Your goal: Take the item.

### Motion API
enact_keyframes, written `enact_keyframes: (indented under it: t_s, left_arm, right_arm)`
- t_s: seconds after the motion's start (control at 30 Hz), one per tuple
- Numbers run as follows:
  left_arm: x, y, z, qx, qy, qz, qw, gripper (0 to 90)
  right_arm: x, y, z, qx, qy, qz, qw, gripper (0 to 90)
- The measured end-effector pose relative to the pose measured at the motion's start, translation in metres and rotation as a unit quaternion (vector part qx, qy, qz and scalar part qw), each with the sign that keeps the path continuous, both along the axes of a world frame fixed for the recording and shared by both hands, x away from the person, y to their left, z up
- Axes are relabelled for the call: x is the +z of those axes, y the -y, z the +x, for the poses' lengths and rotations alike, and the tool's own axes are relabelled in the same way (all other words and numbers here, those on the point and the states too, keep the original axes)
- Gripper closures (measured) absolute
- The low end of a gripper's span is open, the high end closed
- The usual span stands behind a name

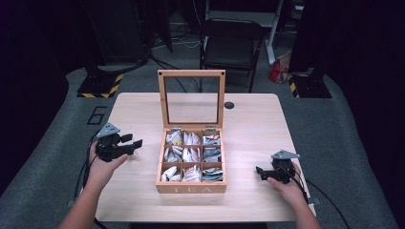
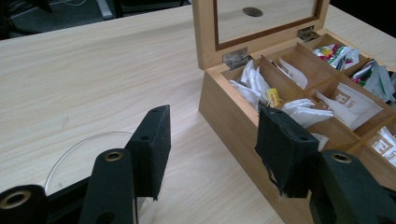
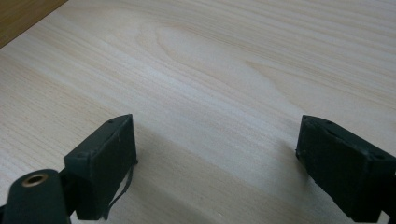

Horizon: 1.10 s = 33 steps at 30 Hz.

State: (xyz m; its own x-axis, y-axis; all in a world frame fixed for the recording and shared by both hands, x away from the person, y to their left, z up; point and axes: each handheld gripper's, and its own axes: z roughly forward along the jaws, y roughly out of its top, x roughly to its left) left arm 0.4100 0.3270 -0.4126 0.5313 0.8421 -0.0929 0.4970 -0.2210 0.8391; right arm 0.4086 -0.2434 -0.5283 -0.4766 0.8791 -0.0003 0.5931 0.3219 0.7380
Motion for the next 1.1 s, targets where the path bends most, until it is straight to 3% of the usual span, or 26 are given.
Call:
enact_keyframes:
  t_s: [0.43, 1.1]
  left_arm:
    - [-0.007, 0.009, -0.009, -0.012, -0.004, 0.002, 0.9999, 43.8]
    - [-0.037, 0.015, -0.021, -0.021, -0.019, 0.003, 0.9996, 43.1]
  right_arm:
    - [0.000, 0.000, 0.000, 0.001, 0.000, -0.001, 1.0000, 11.4]
    - [0.000, 0.000, 0.000, -0.001, 0.000, 0.000, 1.0000, 11.4]
